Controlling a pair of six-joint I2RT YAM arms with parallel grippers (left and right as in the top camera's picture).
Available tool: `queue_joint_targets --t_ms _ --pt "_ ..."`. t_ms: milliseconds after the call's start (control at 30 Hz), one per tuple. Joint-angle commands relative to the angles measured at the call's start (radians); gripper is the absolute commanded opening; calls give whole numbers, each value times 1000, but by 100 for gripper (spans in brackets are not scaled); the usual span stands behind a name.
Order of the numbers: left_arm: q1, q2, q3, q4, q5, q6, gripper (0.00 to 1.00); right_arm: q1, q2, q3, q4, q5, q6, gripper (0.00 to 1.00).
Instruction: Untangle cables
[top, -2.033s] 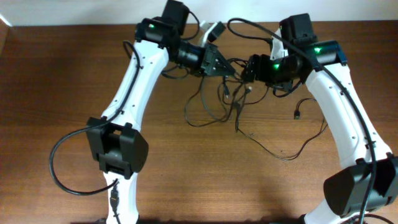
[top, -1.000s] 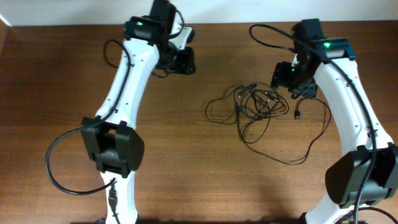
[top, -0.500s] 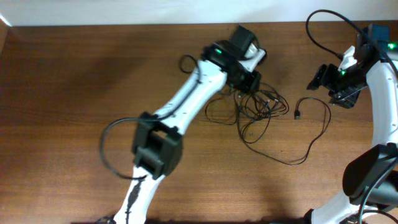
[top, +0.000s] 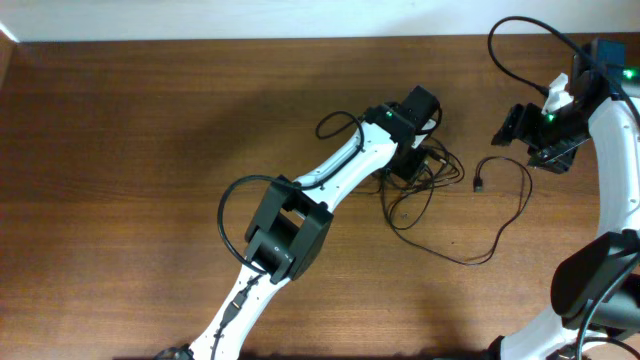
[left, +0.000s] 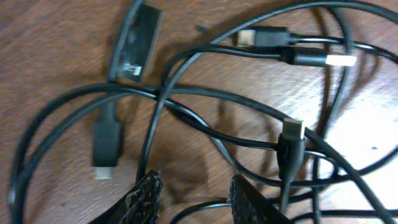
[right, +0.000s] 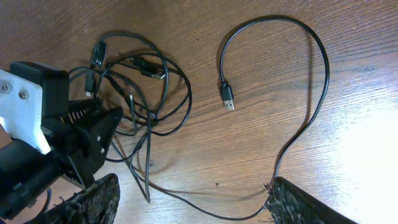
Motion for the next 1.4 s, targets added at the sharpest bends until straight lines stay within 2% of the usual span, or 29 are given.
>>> queue_joint_targets --t_ms 0,267,300,367,533,667,767,900,1000,1033,1067,1133,1267,1367 --pt "4 42 6 -20 -73 -8 37 4 2 -2 -5 -8 -16 78" --pt "4 50 7 -127 -131 -9 35 9 2 -2 -2 -7 -16 78" --pt "5 50 7 -145 -131 -9 29 13 2 -2 0 -7 -16 78" --pt "10 50 7 -176 -130 -9 0 22 2 -2 3 -7 -16 78" --pt "28 50 70 -274 -110 -9 0 54 3 -2 8 -7 -16 78" --pt "60 48 198 -357 -34 -9 0 82 3 -2 8 -7 -16 78" --pt "108 48 368 -462 42 -8 0 110 3 -2 11 -7 -16 78" --pt "160 48 542 -558 57 2 0 138 3 -2 21 -7 -15 78" --pt "194 48 592 -569 58 3 0 160 3 -2 39 -8 -15 78" --pt "200 49 591 -567 58 3 2 163 3 -2 42 -8 -15 78" --pt "204 61 584 -562 59 3 16 164 3 -2 43 -7 -15 78" --pt "202 81 584 -562 102 30 27 160 3 -2 42 0 -15 78" --pt "178 132 583 -565 249 146 32 122 3 -2 40 38 -11 82" --pt "156 149 583 -562 255 174 31 74 3 -2 34 37 -11 82"
